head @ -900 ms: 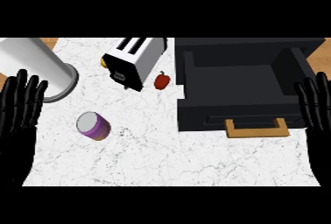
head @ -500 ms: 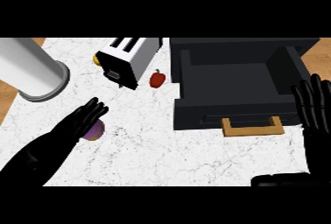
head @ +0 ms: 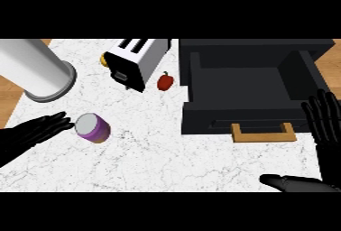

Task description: Pick up the can, place it into the drawer and close the drawer

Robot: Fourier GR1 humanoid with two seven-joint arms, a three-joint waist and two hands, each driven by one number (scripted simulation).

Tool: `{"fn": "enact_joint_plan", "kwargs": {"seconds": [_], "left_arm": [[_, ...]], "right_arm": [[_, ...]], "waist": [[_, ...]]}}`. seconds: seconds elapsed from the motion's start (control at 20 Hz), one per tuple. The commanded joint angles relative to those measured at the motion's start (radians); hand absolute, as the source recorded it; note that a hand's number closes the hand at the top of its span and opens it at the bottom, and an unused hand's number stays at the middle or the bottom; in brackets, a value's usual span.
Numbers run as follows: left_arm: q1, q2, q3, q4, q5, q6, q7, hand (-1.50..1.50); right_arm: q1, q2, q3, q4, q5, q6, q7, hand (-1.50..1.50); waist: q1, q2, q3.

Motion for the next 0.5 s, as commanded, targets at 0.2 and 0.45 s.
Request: {"fn": "enact_joint_plan", "kwargs": {"seconds": [0.2, 0.45], "left_arm": [[-0.077, 0.117, 0.082, 0.243, 0.171, -0.19, 0.038, -1.5], [-0.182, -0.018, 0.065, 0.324, 0.025, -0.154, 0.069, -1.5]], "right_arm": [[0.122, 0.005, -0.044, -0.023, -0.04, 0.05, -0.06, -1.5], [0.085, -0.003, -0.093, 0.018, -0.059, 0.069, -0.057, -1.5]], "waist": [[0.006, -0.004, 0.001], [0.005, -0.003, 0.001]]}}
